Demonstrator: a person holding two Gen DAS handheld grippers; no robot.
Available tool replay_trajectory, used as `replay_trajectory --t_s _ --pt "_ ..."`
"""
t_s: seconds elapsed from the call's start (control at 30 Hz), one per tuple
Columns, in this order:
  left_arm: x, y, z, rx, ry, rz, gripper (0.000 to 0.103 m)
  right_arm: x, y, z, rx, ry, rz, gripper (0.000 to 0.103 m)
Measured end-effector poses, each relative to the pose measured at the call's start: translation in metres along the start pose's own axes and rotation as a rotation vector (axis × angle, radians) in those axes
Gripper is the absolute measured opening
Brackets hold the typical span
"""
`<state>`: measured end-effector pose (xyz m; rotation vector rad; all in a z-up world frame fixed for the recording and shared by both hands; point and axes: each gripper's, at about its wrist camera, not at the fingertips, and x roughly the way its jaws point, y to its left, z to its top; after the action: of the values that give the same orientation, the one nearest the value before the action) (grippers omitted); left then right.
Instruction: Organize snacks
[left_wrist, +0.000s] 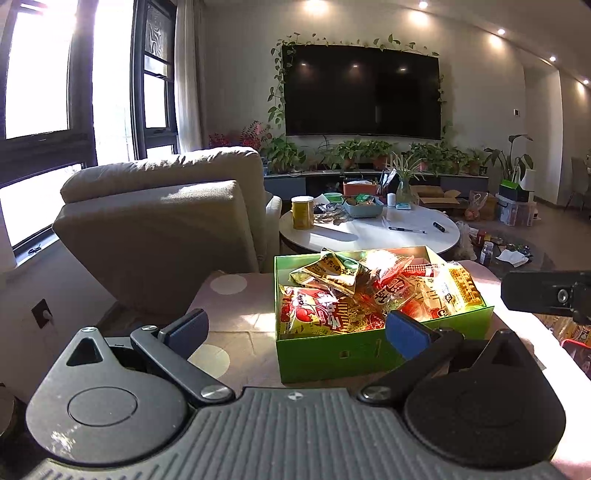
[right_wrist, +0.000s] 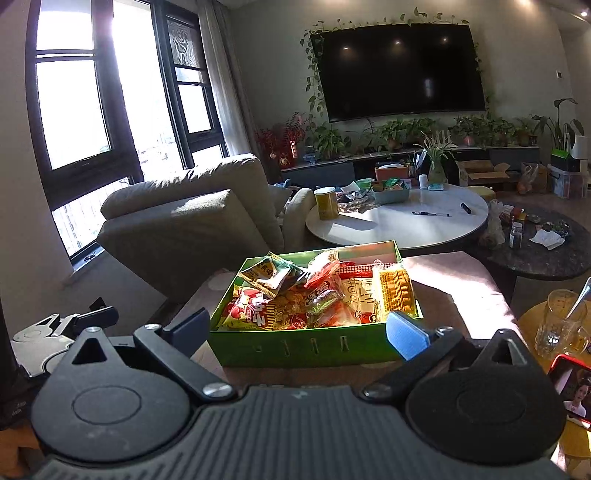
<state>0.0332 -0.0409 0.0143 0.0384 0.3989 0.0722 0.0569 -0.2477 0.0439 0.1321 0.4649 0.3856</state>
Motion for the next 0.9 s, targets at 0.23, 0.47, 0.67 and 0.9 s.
replay_trajectory --t_s 0.23,0.47,0.67,0.9 --pt "-0.015 0.003 -0.001 0.001 -0.023 -0.016 0.103 -0.012 0.010 -0.005 -0.019 -0.009 0.005 0.074" --pt "-0.015 0.000 -0.006 0.017 -0.005 -0.017 0.103 -0.013 0.013 -0.008 -0.023 -0.001 0.000 0.074" --pt "-0.013 0.002 -0.008 0.005 0.005 -0.016 0.103 -0.009 0.014 -0.011 -0.019 0.016 -0.006 0.074" --pt "-0.013 0.003 -0.008 -0.001 0.009 -0.024 0.103 -0.004 0.014 -0.013 -0.010 0.036 -0.011 0.074"
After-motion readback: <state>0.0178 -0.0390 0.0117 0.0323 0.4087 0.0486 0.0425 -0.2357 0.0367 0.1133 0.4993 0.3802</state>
